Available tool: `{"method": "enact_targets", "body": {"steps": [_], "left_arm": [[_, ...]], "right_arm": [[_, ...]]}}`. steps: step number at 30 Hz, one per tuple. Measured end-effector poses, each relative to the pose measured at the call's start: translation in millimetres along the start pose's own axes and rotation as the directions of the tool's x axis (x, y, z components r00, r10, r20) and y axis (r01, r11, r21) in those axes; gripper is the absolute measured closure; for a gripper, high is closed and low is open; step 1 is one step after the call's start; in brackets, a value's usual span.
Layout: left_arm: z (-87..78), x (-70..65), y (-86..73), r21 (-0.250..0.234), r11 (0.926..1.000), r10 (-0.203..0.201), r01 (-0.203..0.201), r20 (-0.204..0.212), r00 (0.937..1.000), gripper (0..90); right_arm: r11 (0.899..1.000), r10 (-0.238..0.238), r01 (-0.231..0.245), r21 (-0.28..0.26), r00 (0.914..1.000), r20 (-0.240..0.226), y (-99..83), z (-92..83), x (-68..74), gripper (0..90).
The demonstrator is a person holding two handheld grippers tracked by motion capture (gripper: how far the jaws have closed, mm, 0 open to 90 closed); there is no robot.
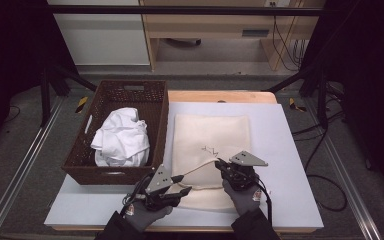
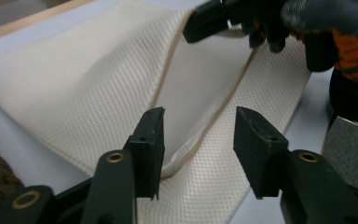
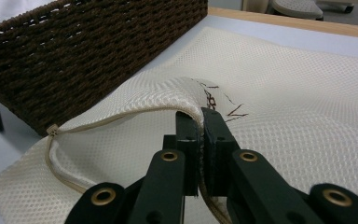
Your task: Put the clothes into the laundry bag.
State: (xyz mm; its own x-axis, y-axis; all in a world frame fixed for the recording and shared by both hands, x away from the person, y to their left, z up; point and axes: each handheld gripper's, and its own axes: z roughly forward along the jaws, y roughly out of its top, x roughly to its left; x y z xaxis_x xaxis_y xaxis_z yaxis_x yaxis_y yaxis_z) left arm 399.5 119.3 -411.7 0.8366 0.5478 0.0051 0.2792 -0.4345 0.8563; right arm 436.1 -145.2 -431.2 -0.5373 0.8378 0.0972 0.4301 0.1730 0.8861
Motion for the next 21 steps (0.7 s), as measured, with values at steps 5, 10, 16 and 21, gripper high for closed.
{"method": "enact_targets", "body": {"steps": [5, 10, 16, 21], "left_arm": [[-15.3, 7.0, 12.9, -0.032, 0.9995, -0.002, 0.001, -0.029, 0.9996, 45.2], [-27.6, 15.9, 23.0, -0.04, 0.9992, 0.007, -0.009, -0.048, 0.9988, 40.4], [-40.2, 34.0, 36.0, -0.033, 0.9992, 0.021, -0.024, -0.09, 0.9958, 36.6], [-53.3, 55.7, 50.7, -0.014, 0.9991, 0.036, -0.039, -0.148, 0.9883, 35.1]], "right_arm": [[1.0, 0.002, -0.002, 0.006, 1.0, 0.001, 0.0, 1.0, 0.7, 86.8], [1.0, 0.0, 0.0, 0.006, 1.0, 0.003, 0.1, 0.7, 0.5, 86.8], [1.0, 0.002, -0.002, 0.01, 1.0, 0.0, -0.5, 1.0, -0.2, 86.8], [1.0, 0.003, -0.003, 0.01, 1.0, 0.0, -0.4, 1.0, 0.0, 86.8]]}}
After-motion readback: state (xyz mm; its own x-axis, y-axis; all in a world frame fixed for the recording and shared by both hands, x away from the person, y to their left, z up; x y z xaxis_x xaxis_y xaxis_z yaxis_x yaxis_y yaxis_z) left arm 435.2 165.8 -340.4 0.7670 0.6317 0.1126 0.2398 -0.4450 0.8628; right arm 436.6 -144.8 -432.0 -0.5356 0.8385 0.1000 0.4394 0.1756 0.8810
